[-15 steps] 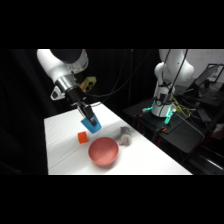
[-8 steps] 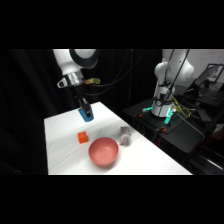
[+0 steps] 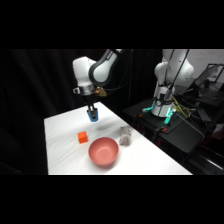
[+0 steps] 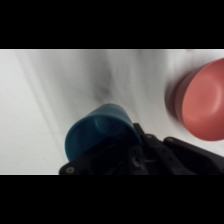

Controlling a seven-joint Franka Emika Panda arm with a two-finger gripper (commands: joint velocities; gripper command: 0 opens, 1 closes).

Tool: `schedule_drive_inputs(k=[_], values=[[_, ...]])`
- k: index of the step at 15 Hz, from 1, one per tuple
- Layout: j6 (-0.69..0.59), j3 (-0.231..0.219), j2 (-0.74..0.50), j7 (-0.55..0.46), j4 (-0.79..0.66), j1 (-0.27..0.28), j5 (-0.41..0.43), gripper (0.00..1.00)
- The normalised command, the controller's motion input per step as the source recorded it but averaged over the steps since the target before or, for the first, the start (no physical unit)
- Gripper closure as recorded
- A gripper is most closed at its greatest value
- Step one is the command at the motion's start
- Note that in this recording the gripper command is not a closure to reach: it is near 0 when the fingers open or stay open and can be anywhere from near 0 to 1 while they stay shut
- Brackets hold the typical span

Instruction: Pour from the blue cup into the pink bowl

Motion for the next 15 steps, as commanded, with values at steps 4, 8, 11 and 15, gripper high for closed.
schedule_drive_inputs(k=[4, 8, 11, 15], values=[[0.3, 0.009, 0.15, 0.33, -0.07, 0.061, -0.107, 0.09], [0.21, 0.03, 0.22, 0.2, 0.03, 0.019, -0.034, 0.1], [0.1, 0.031, 0.13, 0.15, 0.06, 0.011, -0.014, 0.09], [0.01, 0.016, -0.05, 0.13, 0.0, 0.027, -0.022, 0.0]])
